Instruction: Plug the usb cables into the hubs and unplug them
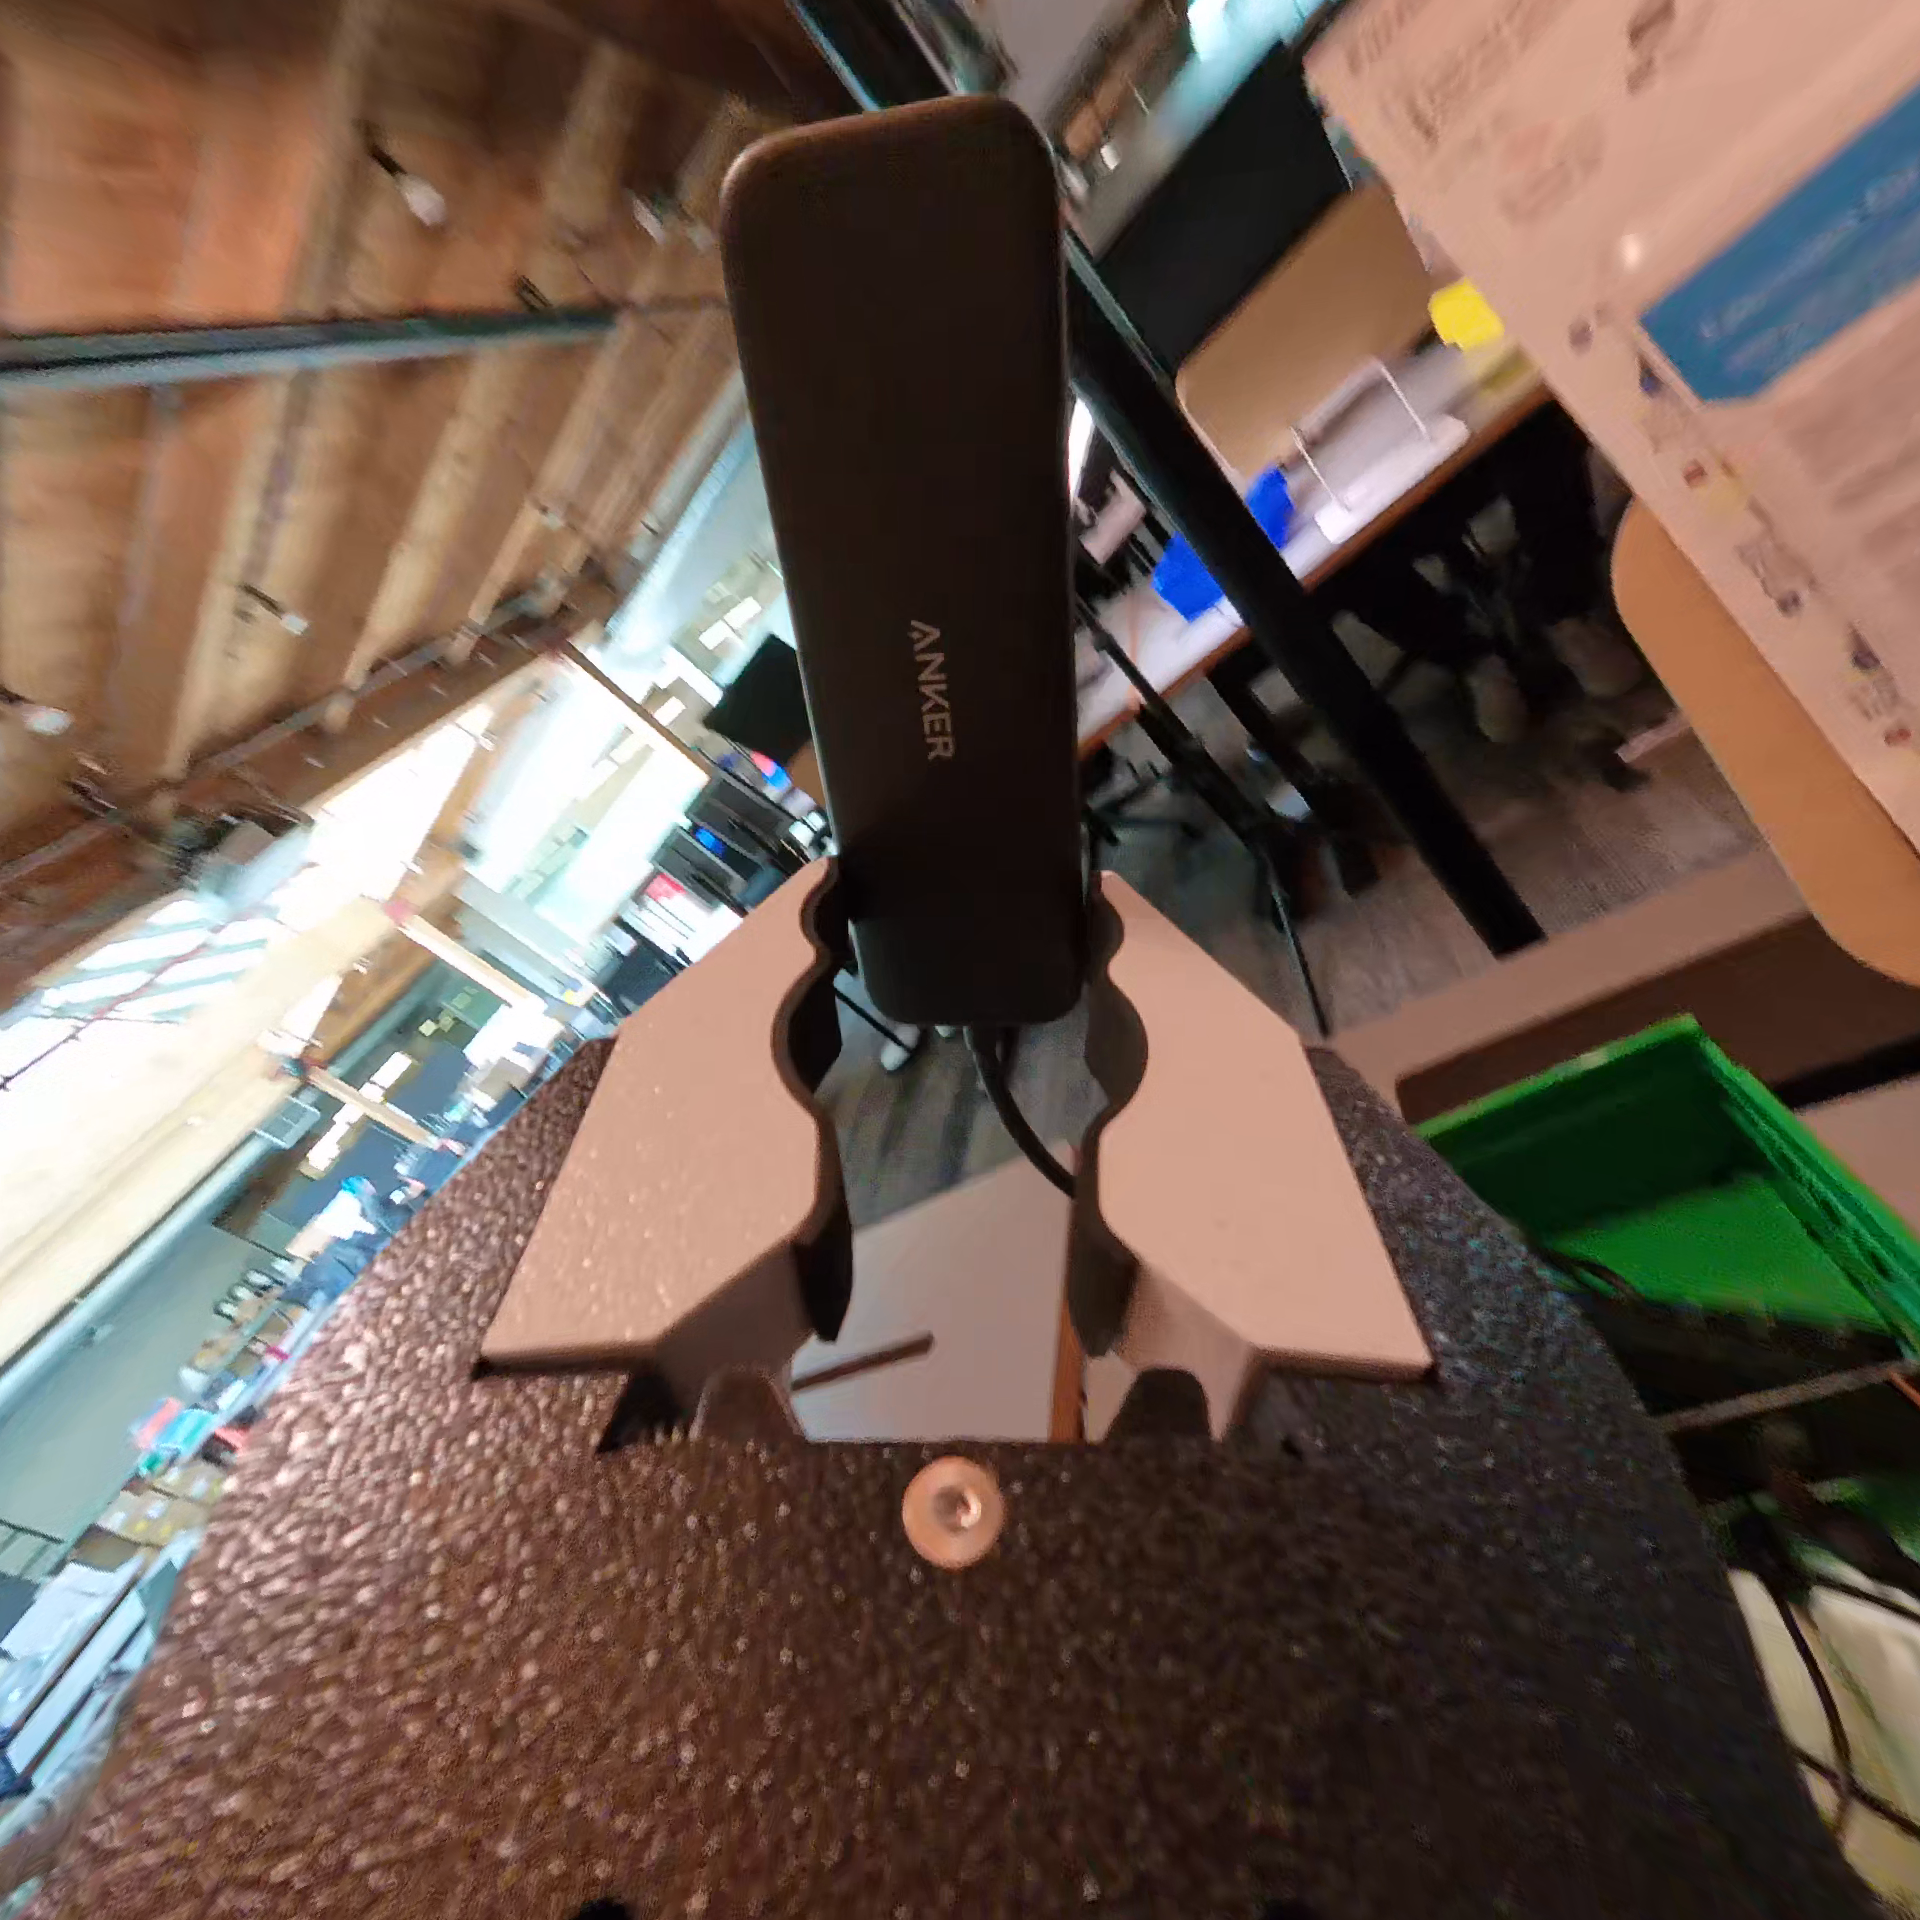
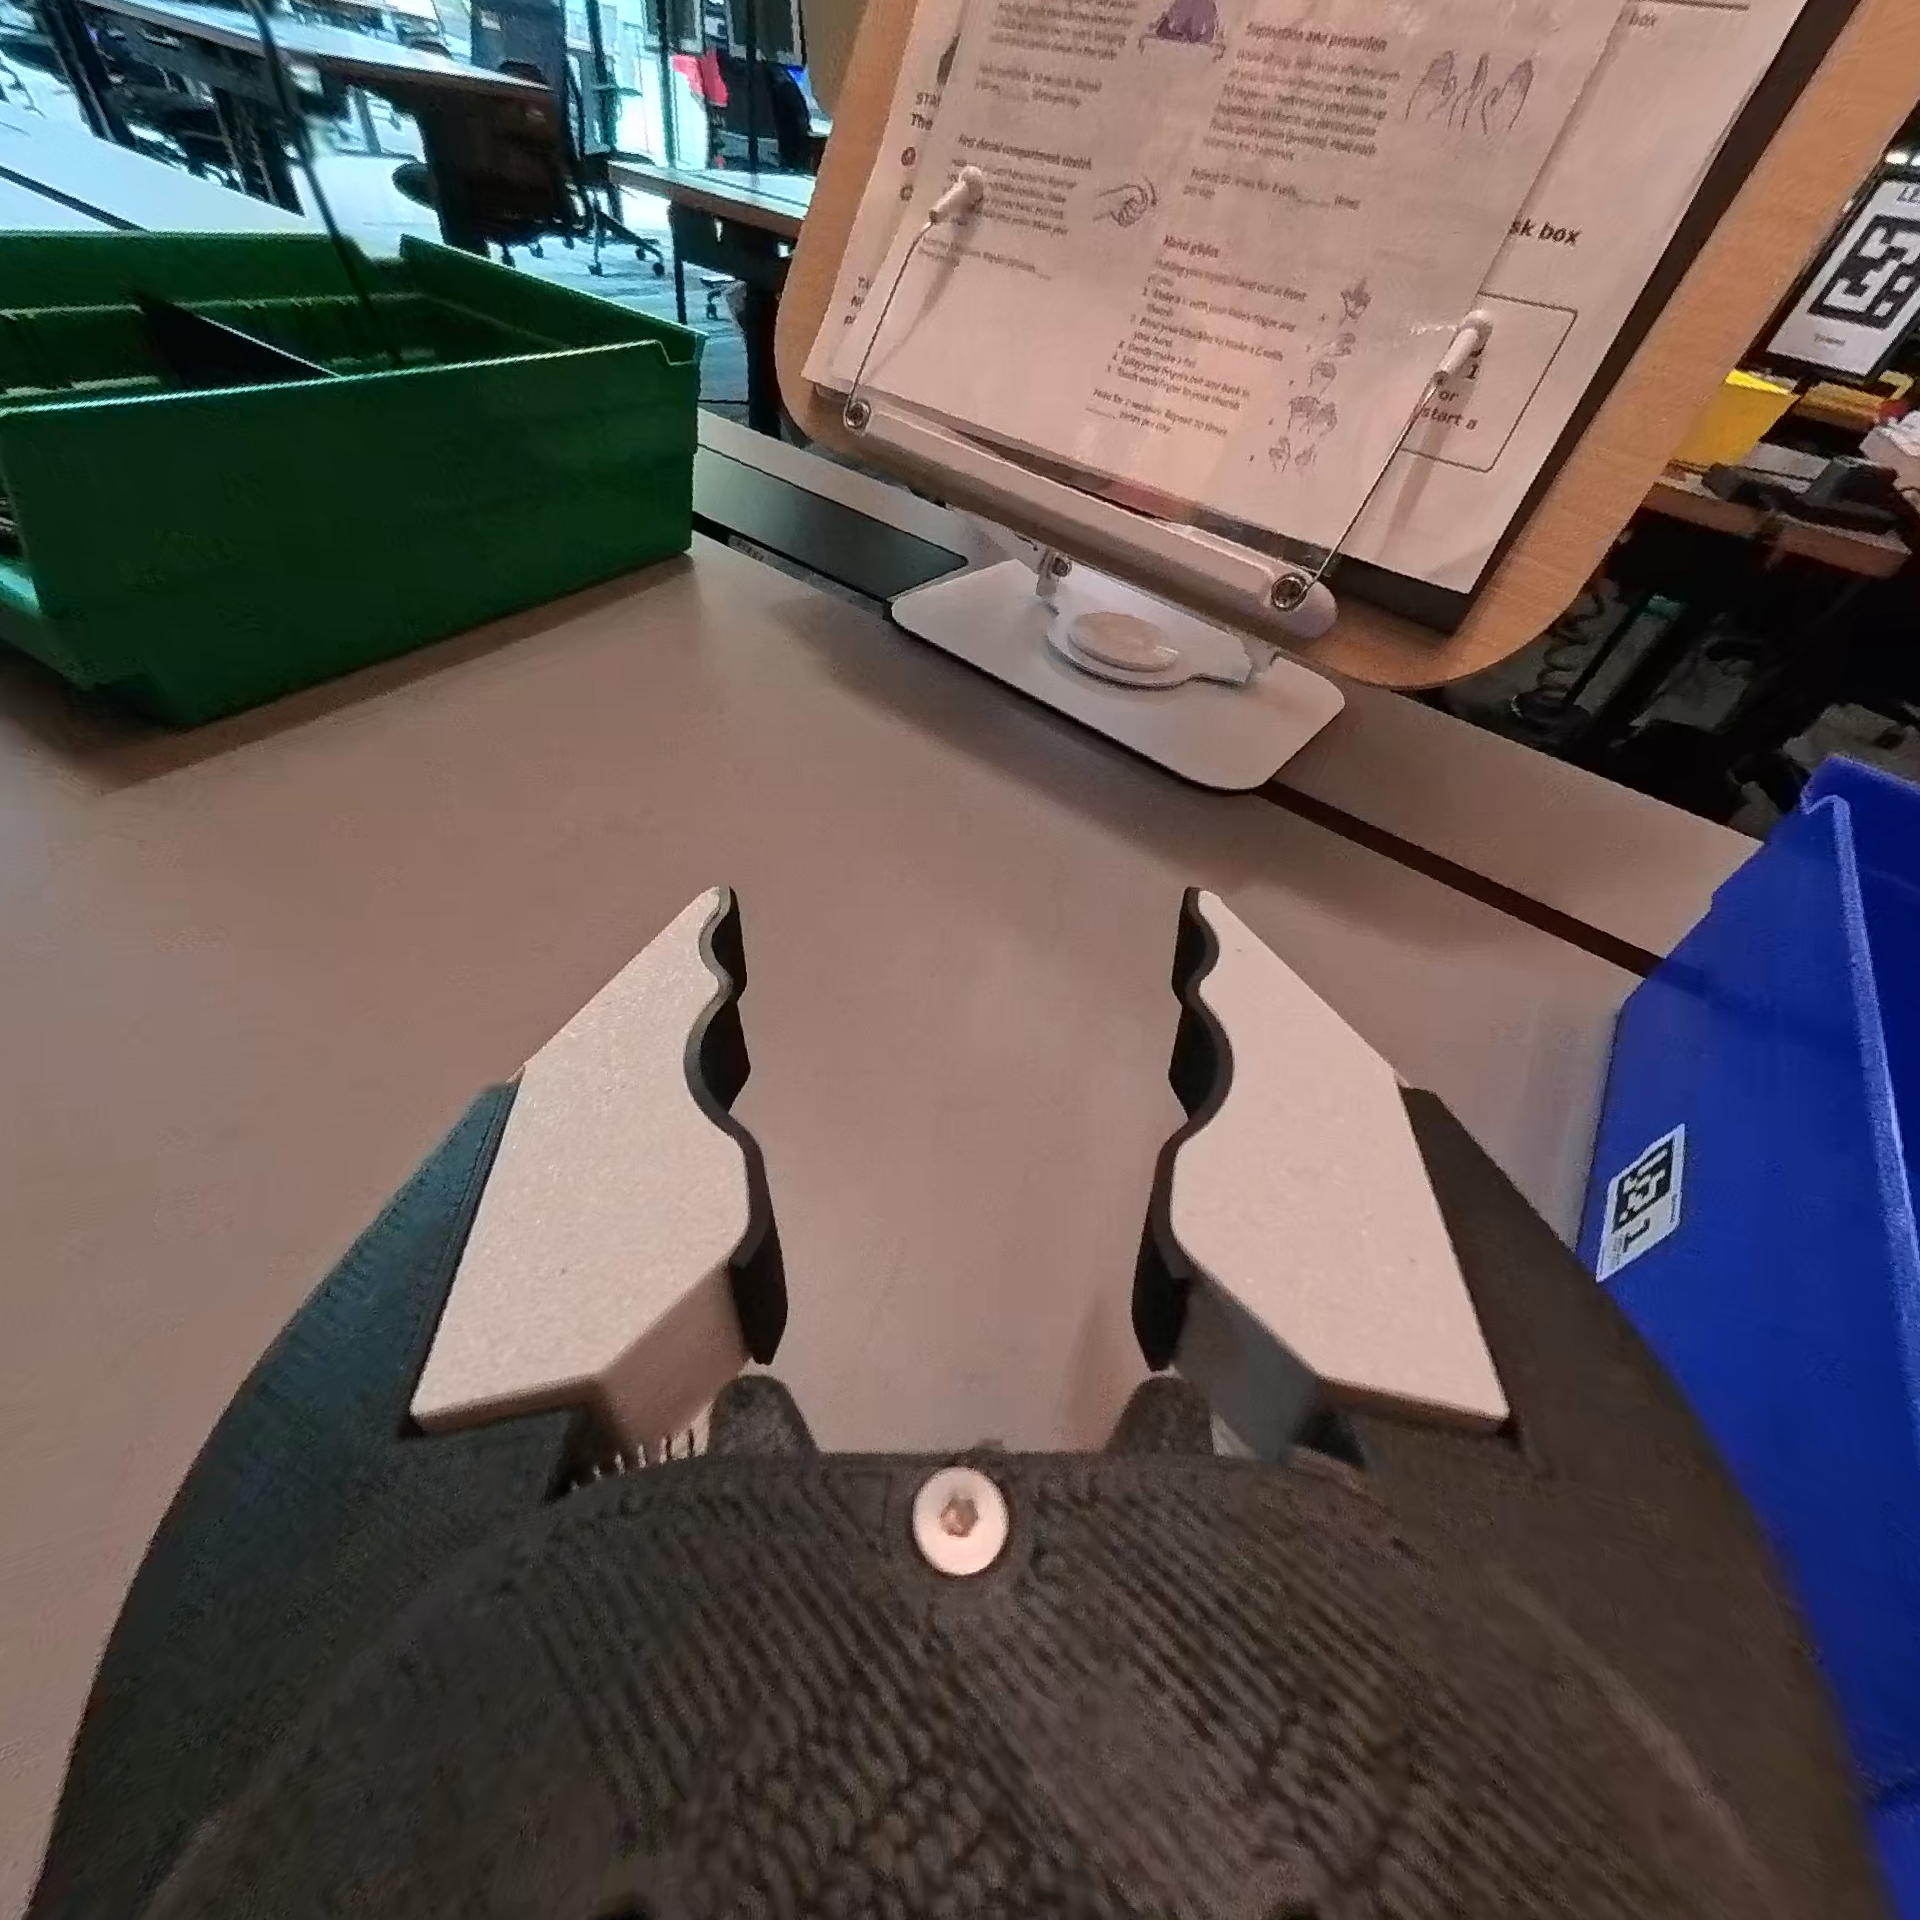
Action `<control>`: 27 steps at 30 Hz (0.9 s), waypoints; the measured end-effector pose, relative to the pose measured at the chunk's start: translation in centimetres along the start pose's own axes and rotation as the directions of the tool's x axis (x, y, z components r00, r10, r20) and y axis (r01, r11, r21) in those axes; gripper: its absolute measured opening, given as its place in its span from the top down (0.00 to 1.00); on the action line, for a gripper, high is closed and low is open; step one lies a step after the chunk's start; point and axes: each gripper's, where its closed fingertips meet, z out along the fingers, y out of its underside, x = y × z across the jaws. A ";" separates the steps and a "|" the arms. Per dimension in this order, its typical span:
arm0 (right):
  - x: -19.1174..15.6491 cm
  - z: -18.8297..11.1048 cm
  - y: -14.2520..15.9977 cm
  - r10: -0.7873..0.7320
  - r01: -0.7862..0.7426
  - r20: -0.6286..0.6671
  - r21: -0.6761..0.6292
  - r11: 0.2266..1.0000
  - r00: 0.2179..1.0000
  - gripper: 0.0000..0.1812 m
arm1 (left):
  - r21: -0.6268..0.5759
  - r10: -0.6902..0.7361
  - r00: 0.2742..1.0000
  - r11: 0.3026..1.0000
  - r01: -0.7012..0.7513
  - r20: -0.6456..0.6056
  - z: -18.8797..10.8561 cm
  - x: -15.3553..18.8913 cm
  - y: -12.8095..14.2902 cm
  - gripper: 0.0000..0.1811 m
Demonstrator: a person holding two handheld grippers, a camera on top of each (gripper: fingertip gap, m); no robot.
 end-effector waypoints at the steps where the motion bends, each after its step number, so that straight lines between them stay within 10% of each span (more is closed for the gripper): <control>1: 0.0 0.0 0.1 0.001 -0.001 0.001 -0.002 1.000 1.000 0.55 | 0.039 -0.005 1.000 0.999 0.004 0.017 -0.8 -0.8 -1.5 0.76; 14: 0.1 0.1 0.5 0.005 -0.005 0.003 -0.018 1.000 1.000 0.55 | 0.141 0.021 1.000 0.990 -0.020 -0.003 -4.1 -2.1 -7.9 0.76; 21: -2.1 -2.1 -5.1 0.077 -0.123 0.178 0.264 0.957 0.981 0.49 | 0.355 0.109 0.958 0.935 -0.008 -0.267 -10.0 9.4 -10.9 0.77; 27: -4.8 -7.5 -12.3 0.115 -0.385 0.474 0.523 0.760 0.873 0.56 | 0.542 0.383 0.923 0.784 -0.302 -0.041 -16.0 21.1 -10.9 0.76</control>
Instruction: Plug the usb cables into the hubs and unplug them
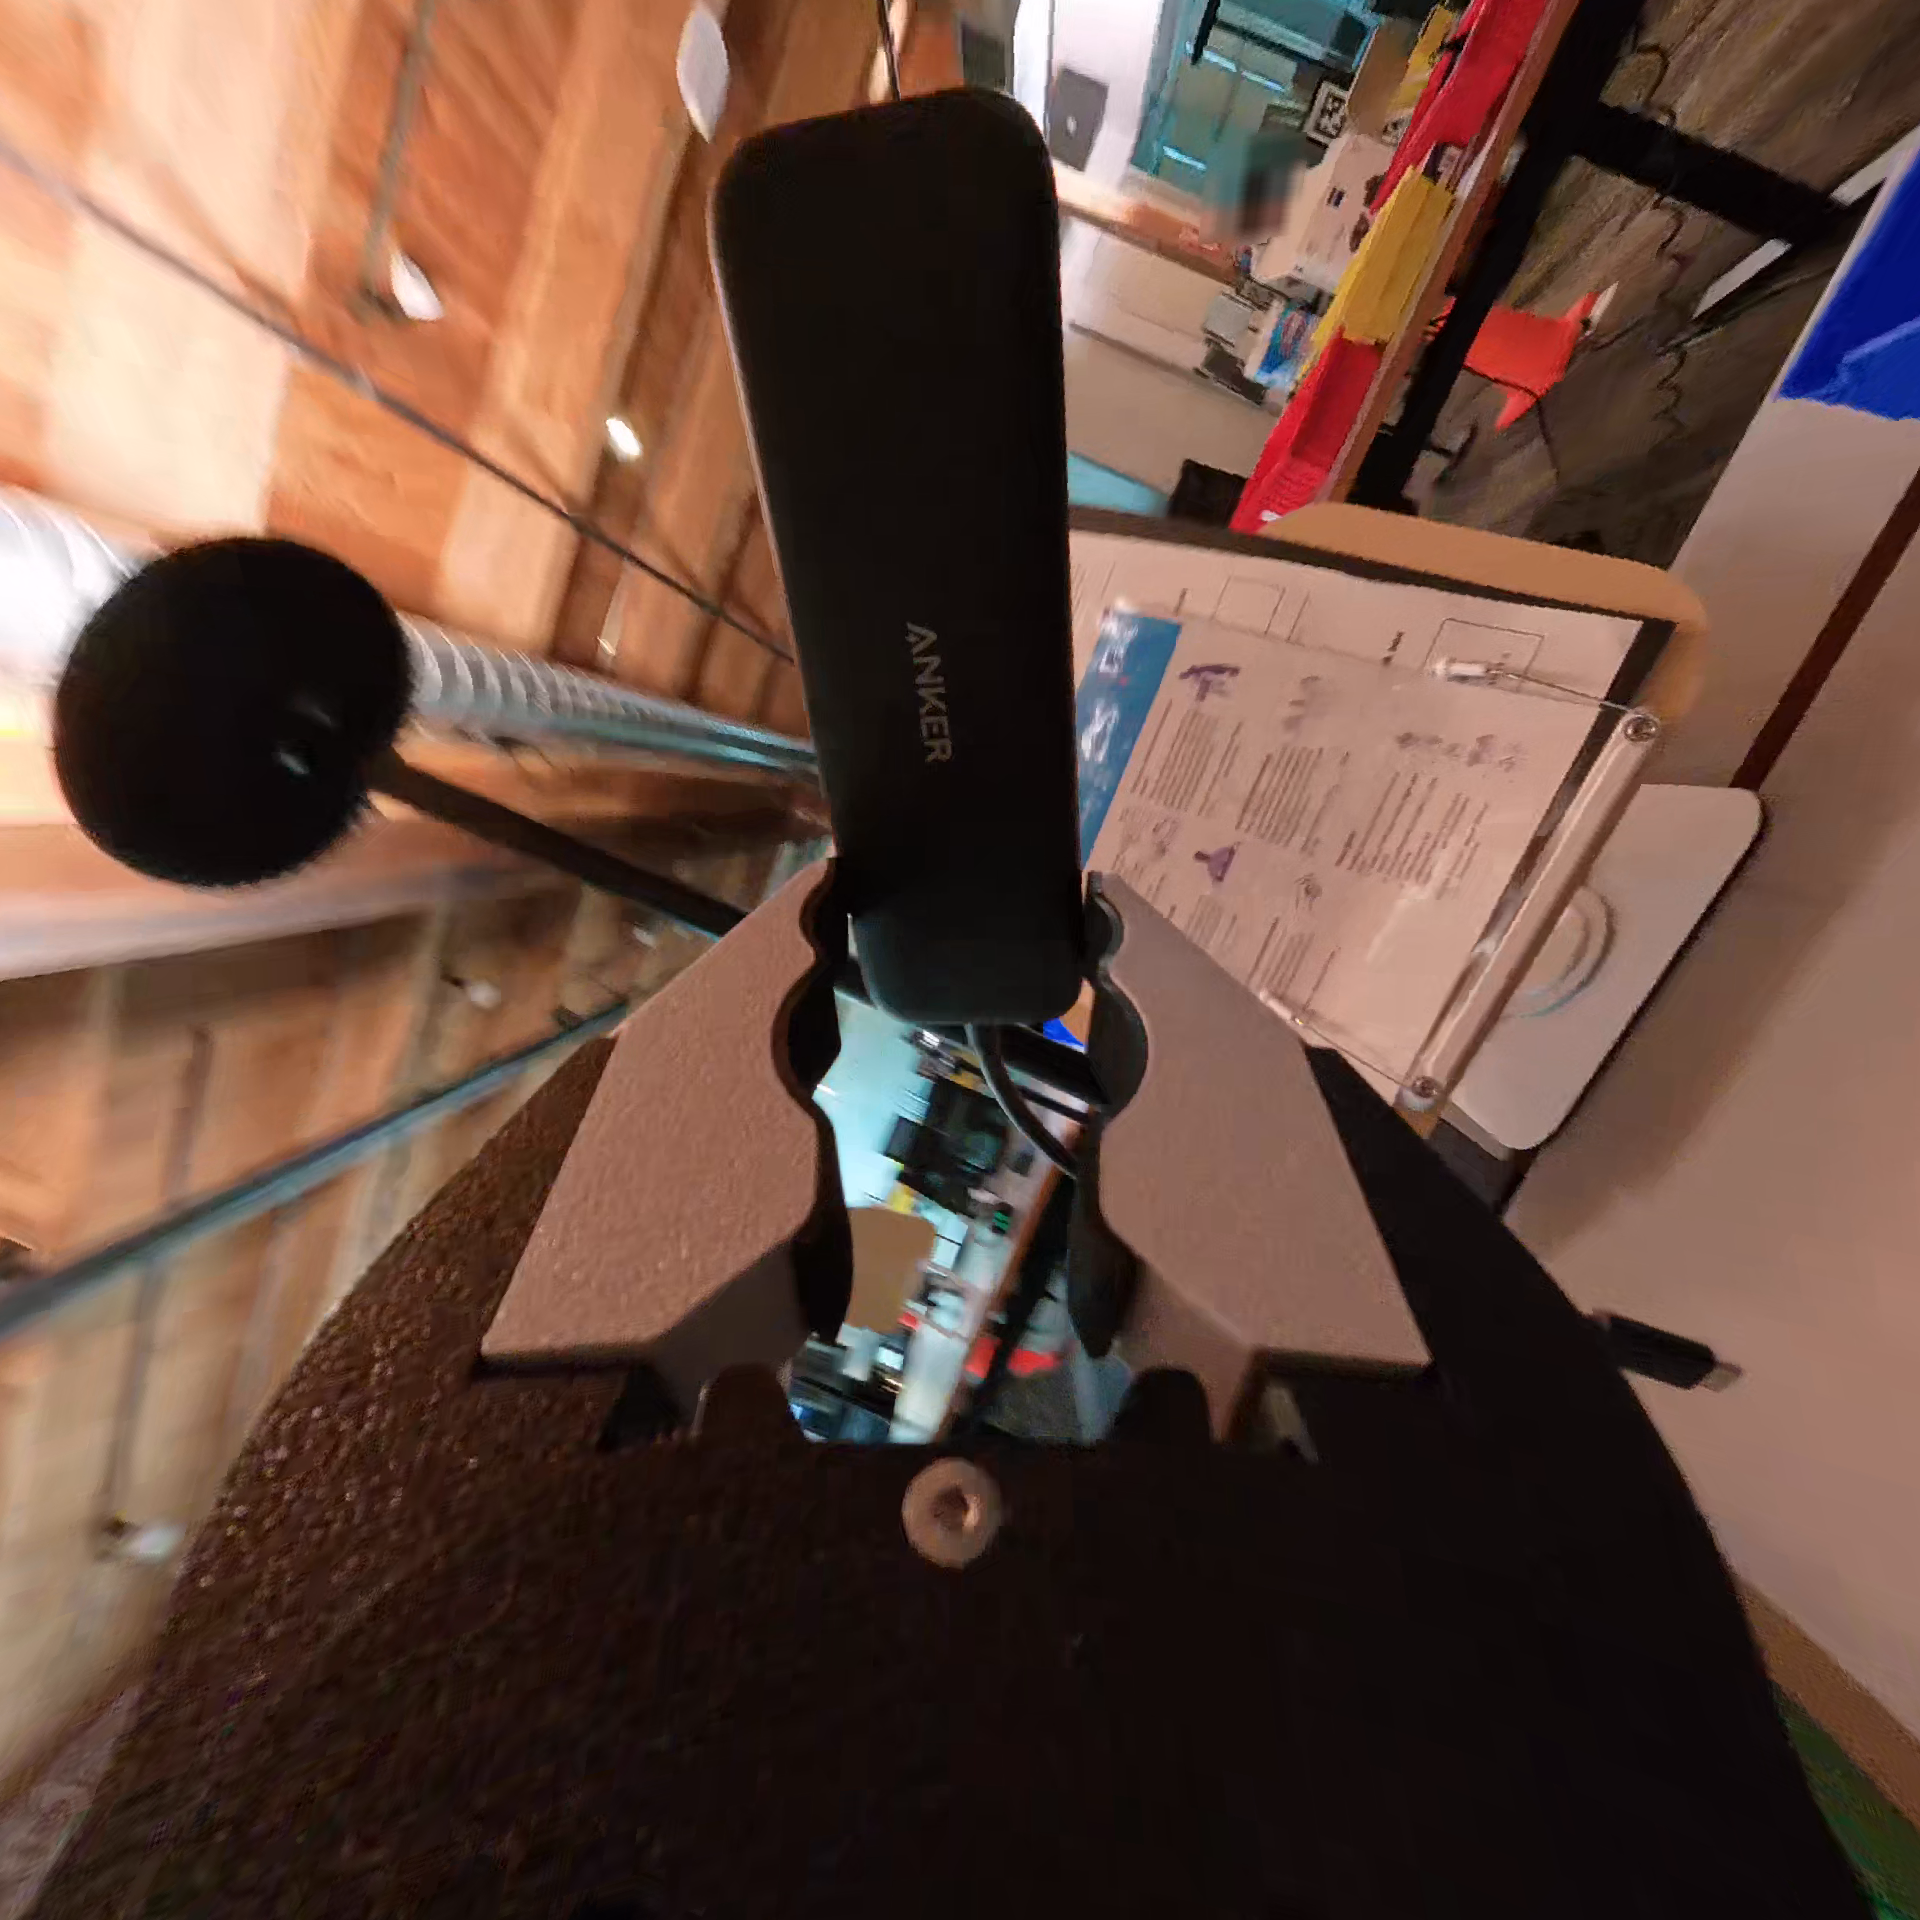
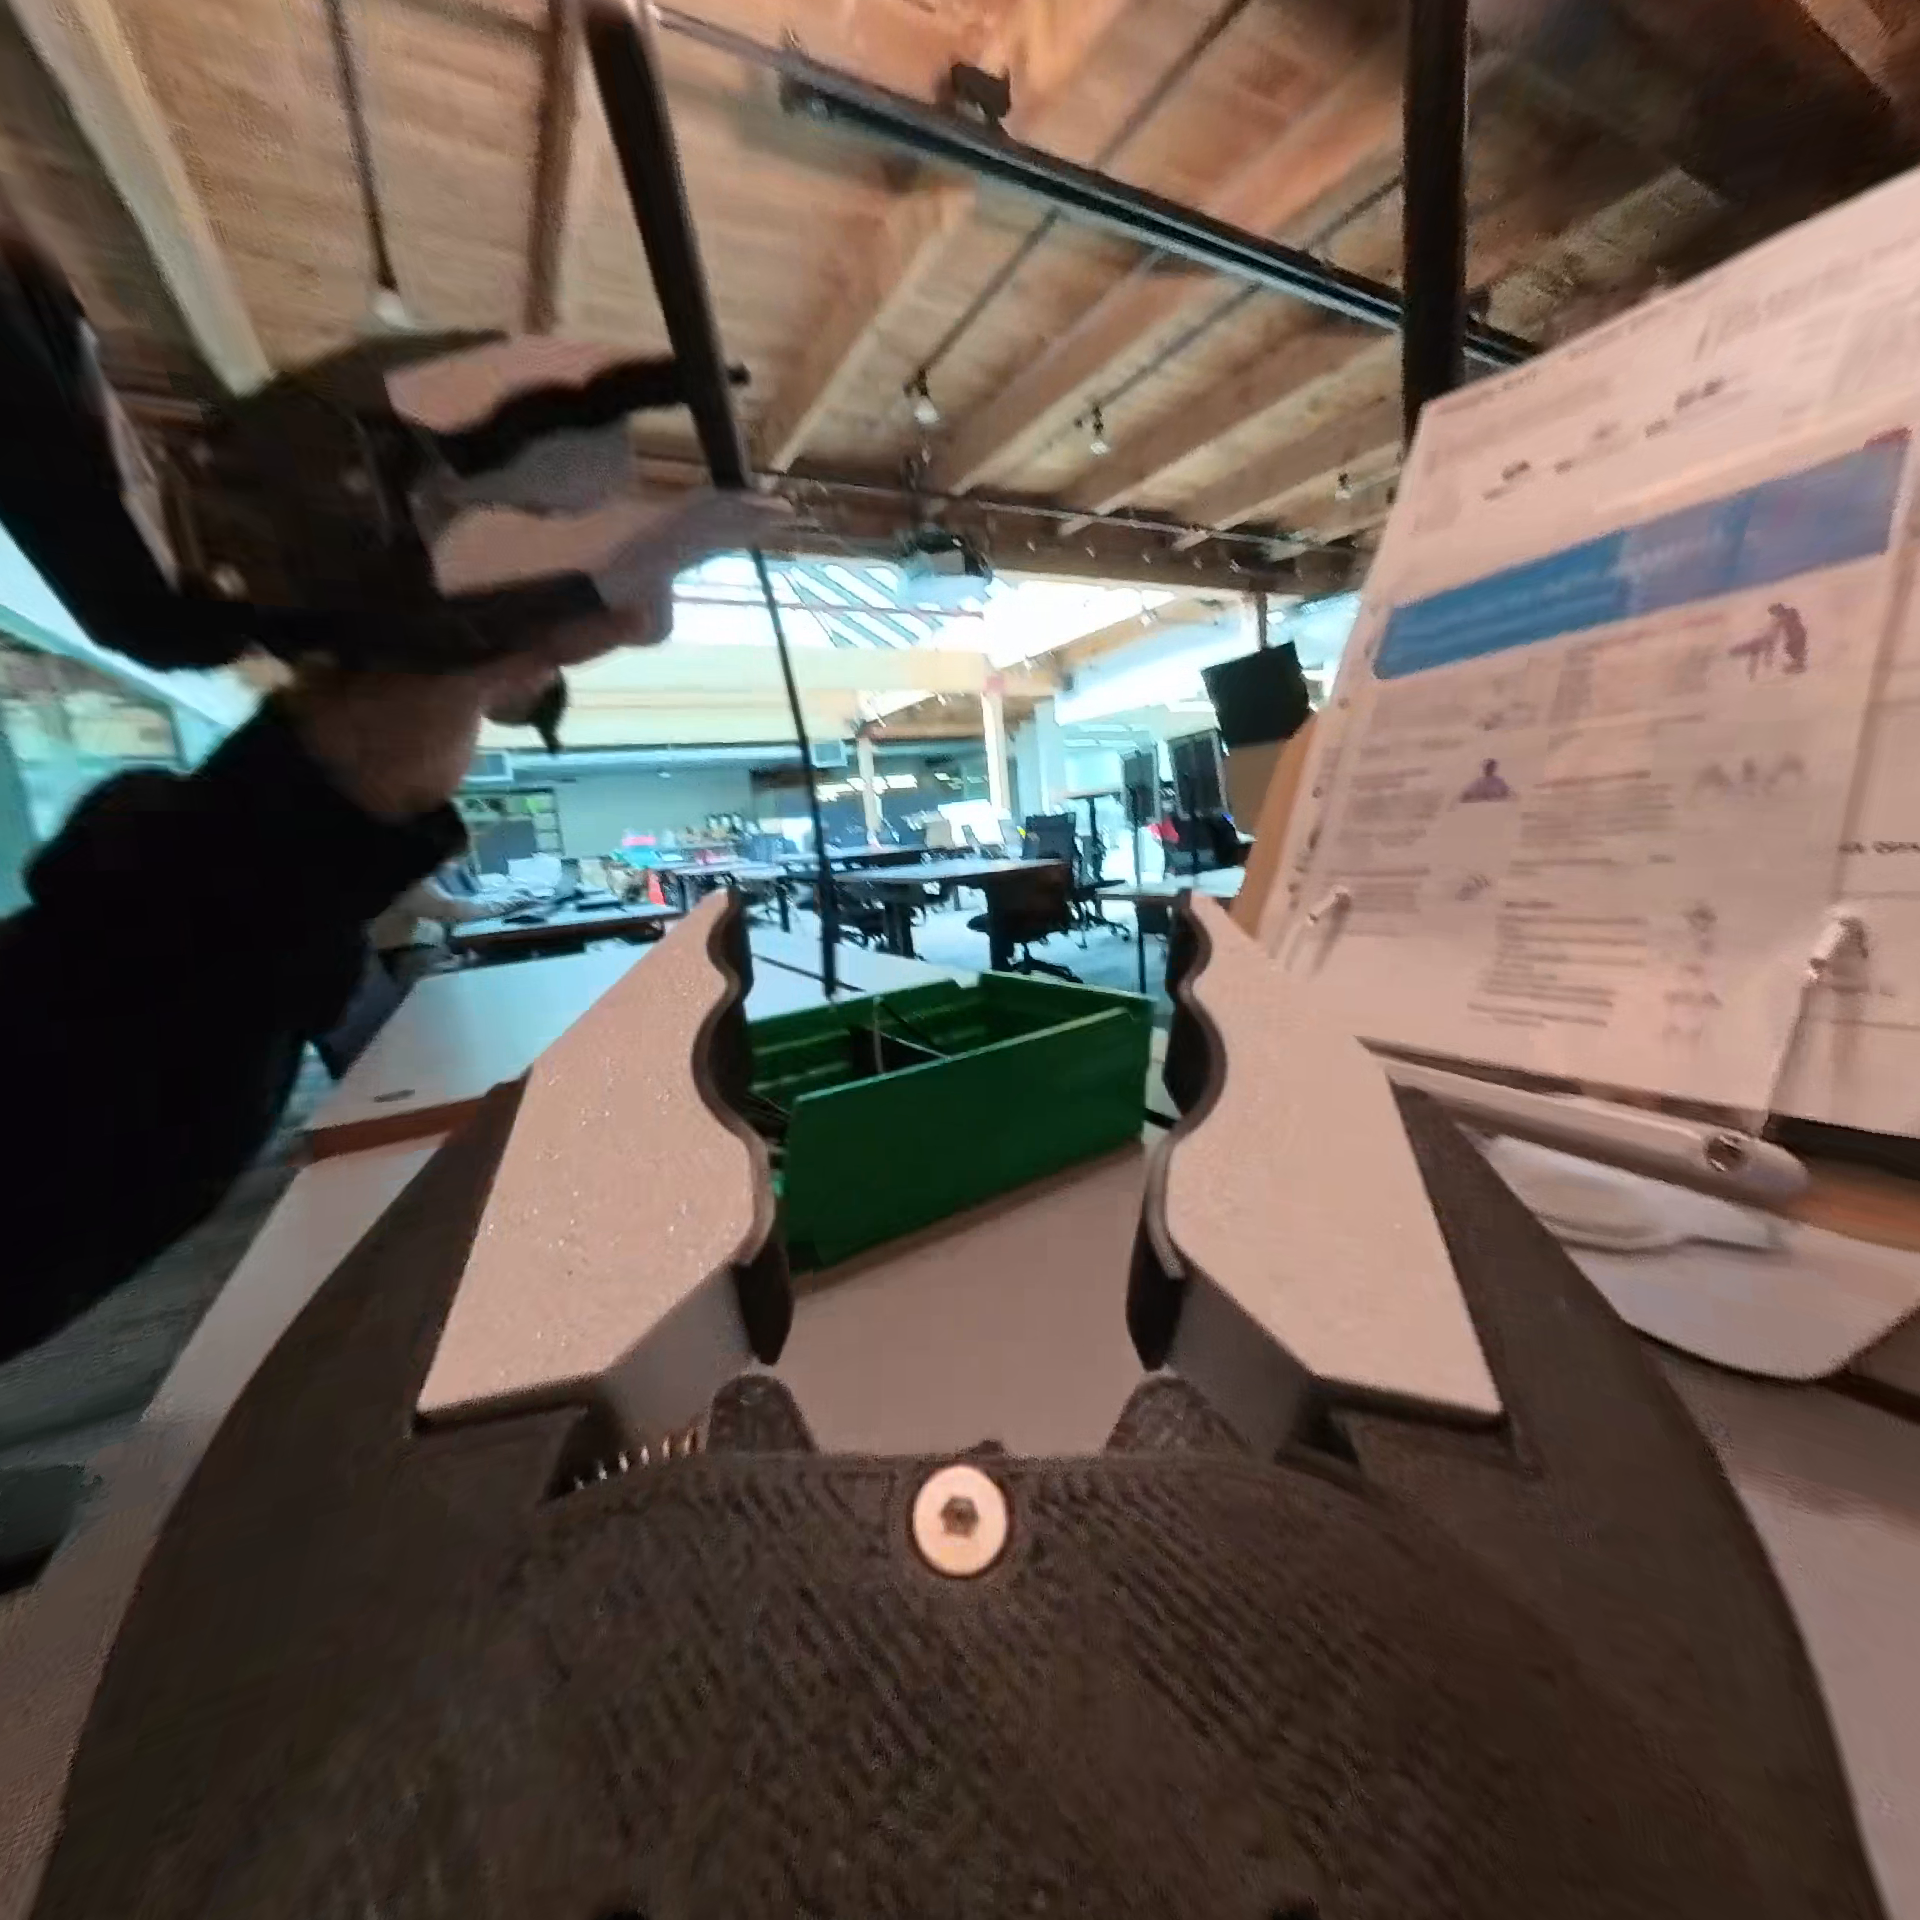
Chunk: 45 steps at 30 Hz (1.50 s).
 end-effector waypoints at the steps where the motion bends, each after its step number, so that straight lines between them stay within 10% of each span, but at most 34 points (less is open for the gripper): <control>1: -0.9 0.0 -0.7 -0.013 0.011 0.032 0.037 0.999 0.999 0.58 | 0.026 0.071 0.997 0.997 -0.072 0.036 -0.4 1.7 -1.0 0.76; 10: -5.0 -0.3 -1.2 -0.216 0.189 0.161 0.169 0.967 0.963 0.86 | 0.158 0.244 0.969 0.956 -0.249 0.047 -2.0 13.5 -4.0 0.76; 18: -3.8 -0.4 0.4 -0.208 0.197 0.176 0.078 0.977 0.962 0.94 | 0.228 -0.082 0.979 0.966 0.124 -0.187 -2.9 15.8 -3.8 0.77; 20: -3.6 -0.7 0.1 -0.229 0.215 0.175 0.094 0.972 0.958 0.94 | 0.194 -0.341 0.867 0.883 0.429 -0.364 -3.6 15.3 -4.2 0.72; 24: -3.5 -1.5 -0.8 -0.243 0.219 0.200 0.133 0.967 0.949 0.94 | -0.057 -0.685 0.407 0.547 0.835 -0.605 -4.6 13.5 -3.5 0.67; 28: -4.8 -1.9 -0.8 -0.253 0.217 0.287 0.149 0.965 0.924 0.94 | -0.359 -0.727 -0.046 0.281 0.890 -0.685 -5.4 13.9 -1.7 0.61; 32: -6.9 -1.9 0.0 -0.224 0.184 0.410 0.136 0.974 0.884 0.94 | -0.468 -0.611 -0.254 0.218 0.857 -0.750 -6.8 14.4 -1.7 0.63; 35: -7.5 -1.5 0.7 -0.184 0.153 0.436 0.105 0.983 0.881 0.94 | -0.374 -0.515 -0.155 0.355 0.857 -0.843 -8.5 15.5 -3.2 0.71; 39: -7.8 -1.3 1.1 -0.098 0.076 0.461 0.065 0.995 0.882 0.95 | -0.117 -0.434 0.214 0.619 0.776 -0.875 -8.5 17.4 -3.4 0.90; 45: -7.4 -1.1 2.3 0.017 0.004 0.468 -0.044 0.999 0.884 0.90 | 0.132 -0.223 0.488 0.795 0.592 -0.844 -8.4 17.6 -2.3 0.94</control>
